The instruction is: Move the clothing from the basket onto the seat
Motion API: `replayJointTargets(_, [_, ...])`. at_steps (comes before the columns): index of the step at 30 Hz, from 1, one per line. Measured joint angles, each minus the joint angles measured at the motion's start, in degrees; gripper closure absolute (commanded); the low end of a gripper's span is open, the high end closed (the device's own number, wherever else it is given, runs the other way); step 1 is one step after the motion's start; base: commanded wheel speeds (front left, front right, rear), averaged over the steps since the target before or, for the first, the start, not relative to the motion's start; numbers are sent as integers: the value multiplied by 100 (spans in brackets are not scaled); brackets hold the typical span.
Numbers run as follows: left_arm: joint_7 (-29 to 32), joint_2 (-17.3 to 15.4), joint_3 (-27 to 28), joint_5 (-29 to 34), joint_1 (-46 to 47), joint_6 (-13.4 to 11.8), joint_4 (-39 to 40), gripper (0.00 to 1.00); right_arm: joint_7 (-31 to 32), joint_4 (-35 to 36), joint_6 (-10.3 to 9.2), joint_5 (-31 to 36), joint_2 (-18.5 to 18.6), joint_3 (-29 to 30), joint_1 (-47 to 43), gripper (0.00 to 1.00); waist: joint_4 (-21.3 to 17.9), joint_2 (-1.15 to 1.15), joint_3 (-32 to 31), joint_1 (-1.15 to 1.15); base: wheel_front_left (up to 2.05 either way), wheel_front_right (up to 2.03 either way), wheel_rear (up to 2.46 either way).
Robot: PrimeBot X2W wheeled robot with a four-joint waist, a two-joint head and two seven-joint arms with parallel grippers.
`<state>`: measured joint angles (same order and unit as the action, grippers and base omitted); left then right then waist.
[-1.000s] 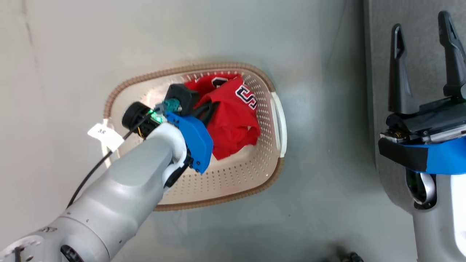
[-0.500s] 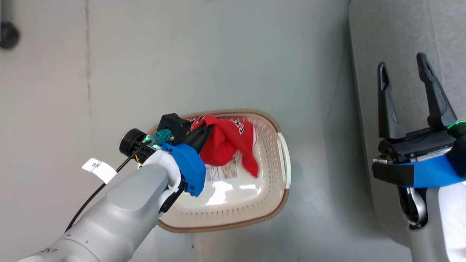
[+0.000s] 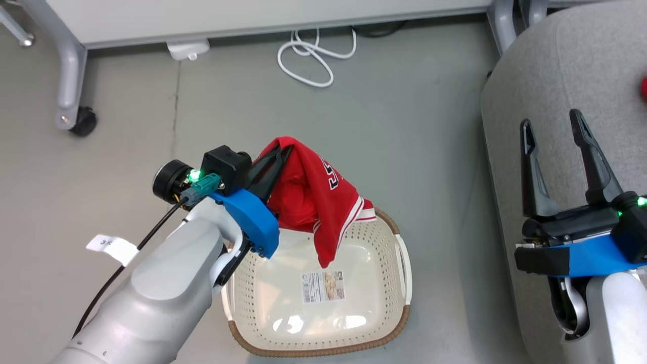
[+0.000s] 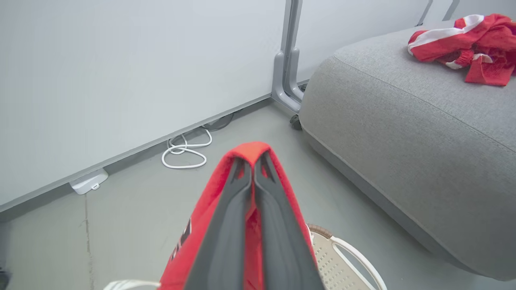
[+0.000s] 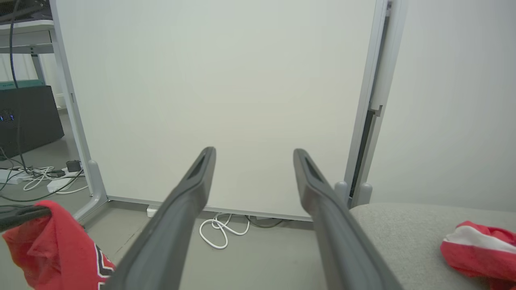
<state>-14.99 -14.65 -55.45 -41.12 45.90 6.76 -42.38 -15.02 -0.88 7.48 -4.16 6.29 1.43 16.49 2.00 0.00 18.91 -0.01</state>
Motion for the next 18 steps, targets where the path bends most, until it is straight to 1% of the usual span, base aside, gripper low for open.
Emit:
replayJointTargets(3, [0,-12,428,354,-125,-69,313,100,0,-30,0,-8,-31,-5,-65,0,36,0,-194,0,0,0,0])
replayJointTargets(9, [0,18,1156,948,-281,-91,917,100,-1,-87,0,-49,-86,-48,-154,0,58,0,-492,0,0,0,0])
replayJointTargets(15, [0,134,1580,1365,-346,-66,1339,100,0,-129,0,-100,-147,-86,-250,0,21,0,-726,0,0,0,0])
replayJointTargets(18, [0,210,1677,1516,-346,-34,1488,100,-1,-148,0,-104,-178,-100,-308,0,-8,0,-833,0,0,0,0])
